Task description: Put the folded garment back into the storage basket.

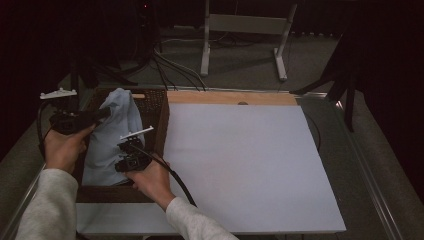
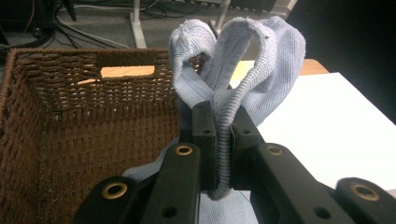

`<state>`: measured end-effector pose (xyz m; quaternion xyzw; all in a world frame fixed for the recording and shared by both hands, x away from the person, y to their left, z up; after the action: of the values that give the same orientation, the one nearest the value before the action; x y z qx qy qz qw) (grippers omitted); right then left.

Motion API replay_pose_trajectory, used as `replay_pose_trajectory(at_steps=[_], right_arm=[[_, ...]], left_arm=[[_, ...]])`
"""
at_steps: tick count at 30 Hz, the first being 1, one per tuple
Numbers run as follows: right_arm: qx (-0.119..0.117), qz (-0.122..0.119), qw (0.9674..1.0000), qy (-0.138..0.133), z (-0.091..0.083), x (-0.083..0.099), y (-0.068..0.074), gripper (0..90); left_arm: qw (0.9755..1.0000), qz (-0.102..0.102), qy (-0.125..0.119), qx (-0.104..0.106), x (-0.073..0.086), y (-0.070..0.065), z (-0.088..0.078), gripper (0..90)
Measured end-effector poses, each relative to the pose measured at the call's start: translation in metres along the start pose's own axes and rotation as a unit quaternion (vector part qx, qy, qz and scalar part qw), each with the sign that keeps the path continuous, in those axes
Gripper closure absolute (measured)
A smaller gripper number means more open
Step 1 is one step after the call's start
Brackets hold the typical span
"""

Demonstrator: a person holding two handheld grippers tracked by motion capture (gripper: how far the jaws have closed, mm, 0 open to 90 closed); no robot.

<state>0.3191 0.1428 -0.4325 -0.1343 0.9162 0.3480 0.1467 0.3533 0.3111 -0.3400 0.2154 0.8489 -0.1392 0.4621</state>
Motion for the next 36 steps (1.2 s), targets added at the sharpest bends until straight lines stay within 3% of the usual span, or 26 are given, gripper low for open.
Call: replay_pose_trajectory(at_steps=[21,33,34,35,36], right_arm=[[-0.002,-0.019,0.9998,0.008,0.006,0.004,0.010,76.8],[-0.001,-0.027,0.9995,0.018,0.008,0.005,0.009,74.2],[0.000,-0.038,0.9991,0.018,0.008,0.004,0.009,64.0],[0.000,-0.038,0.9991,0.018,0.008,0.004,0.009,64.0],[0.000,-0.038,0.9991,0.018,0.008,0.004,0.009,64.0]], left_arm=[[0.9997,-0.016,0.009,-0.016,0.010,0.011,-0.006,84.3],[0.9994,-0.019,0.022,-0.020,0.015,0.013,-0.001,84.2],[0.9993,-0.021,0.022,-0.022,0.015,0.013,0.000,80.9],[0.9994,-0.020,0.017,-0.020,0.015,0.014,0.001,80.9],[0.9994,-0.020,0.017,-0.020,0.015,0.014,0.001,68.0]])
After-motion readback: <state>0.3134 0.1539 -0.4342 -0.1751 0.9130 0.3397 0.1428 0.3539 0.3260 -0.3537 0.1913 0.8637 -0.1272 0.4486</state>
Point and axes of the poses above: each handheld gripper's, and its own axes: z roughly forward along the jaws, x roughly out of its underside, y roughly to its left, the point moved 1 cm from there along z, roughly forward along the jaws, and after that the axes turned 15 degrees about z, right-handed, at the moved point
